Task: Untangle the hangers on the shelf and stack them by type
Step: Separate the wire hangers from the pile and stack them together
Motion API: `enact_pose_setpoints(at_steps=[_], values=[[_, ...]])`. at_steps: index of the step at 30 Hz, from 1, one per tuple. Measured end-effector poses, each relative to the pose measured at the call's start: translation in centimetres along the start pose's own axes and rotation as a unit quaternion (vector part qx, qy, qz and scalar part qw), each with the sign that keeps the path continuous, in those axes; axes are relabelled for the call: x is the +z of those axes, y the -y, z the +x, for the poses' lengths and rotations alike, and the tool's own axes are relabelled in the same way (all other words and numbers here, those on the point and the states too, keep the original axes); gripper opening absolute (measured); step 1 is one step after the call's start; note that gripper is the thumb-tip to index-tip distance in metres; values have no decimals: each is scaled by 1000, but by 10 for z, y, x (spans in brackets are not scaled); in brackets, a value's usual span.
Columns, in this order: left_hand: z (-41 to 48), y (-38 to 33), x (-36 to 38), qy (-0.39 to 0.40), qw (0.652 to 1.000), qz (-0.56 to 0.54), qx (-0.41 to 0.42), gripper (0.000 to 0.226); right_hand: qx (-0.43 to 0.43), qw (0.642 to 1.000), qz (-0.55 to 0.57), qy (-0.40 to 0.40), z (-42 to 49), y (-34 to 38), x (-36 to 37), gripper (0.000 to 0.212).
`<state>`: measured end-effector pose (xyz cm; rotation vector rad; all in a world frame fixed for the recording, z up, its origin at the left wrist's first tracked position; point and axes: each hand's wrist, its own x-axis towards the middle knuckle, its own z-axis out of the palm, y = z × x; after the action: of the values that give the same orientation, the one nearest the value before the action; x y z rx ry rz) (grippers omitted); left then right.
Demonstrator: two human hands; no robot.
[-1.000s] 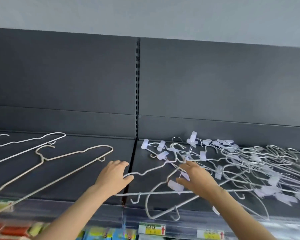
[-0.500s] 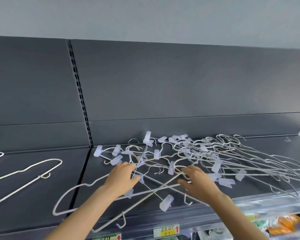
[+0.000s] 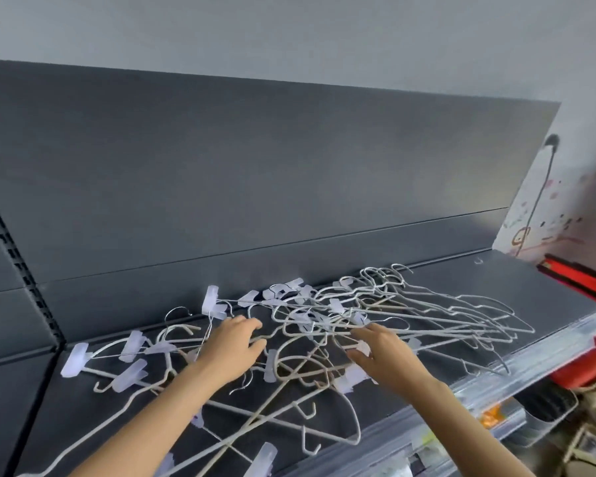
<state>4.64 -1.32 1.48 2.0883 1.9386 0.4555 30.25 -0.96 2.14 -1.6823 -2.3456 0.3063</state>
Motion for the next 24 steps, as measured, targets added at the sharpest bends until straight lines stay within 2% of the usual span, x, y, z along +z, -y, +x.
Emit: enact_pose_setpoints(at_steps=[5,10,19,22,24], values=[[32,-32,19,-9,999,-20,43,32,36,999,22,-22,6,-47,-9,28],[61,-58,36,-34,997,-34,52,29,47,998,25,-28,24,-97,-21,21],[105,-97,67,-83,996,-2,-27,31,46,999,27,-4,75,-195,-30,23],[107,-90,69,-16,988,112,-109,44,44,998,10,35,94,-206,-27,24],[104,-84,68,34,980,131,-144,50,43,997,-4,68,106,-206,-20,28]])
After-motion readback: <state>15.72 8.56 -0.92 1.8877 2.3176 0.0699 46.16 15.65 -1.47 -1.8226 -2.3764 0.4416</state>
